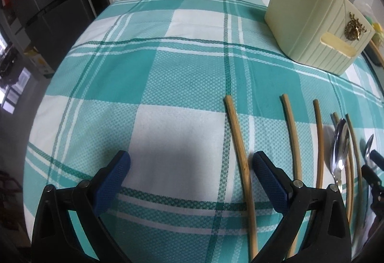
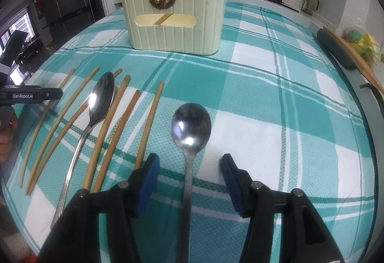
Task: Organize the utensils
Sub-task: 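Grasp the steel spoon handle with the right gripper while the left grasps a chopstick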
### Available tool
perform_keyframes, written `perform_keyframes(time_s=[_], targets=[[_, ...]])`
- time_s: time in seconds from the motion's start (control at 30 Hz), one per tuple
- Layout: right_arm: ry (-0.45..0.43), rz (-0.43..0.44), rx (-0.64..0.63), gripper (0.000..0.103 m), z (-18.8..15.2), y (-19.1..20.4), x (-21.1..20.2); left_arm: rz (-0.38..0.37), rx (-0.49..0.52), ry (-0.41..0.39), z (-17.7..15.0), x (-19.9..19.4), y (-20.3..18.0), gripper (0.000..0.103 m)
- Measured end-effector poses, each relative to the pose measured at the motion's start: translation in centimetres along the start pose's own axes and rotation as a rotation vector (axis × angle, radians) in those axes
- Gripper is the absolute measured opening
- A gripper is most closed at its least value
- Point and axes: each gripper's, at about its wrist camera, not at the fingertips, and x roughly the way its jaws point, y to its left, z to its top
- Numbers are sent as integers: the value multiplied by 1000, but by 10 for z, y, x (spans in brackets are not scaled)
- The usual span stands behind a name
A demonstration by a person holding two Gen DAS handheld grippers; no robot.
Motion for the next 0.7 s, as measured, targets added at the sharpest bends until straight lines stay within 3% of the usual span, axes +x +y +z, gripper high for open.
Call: perform_keyframes(time_s=[0.2, 0.33, 0.43, 0.5, 0.7], targets=[[-12, 31, 28, 55, 19, -8, 13, -29, 74, 33, 12, -2, -18, 72], [-21, -3, 4, 54, 24, -2, 19, -43, 87, 40, 14, -5, -25, 52], [-36, -21, 25, 41, 24, -1, 19, -55, 93, 31, 13, -8, -29, 30], [-49, -35, 38, 36, 23, -2, 17, -89, 90, 27, 13, -9, -30, 8], [-87, -6, 106, 36, 22, -17, 3, -155, 47, -19, 11, -30, -27, 5]])
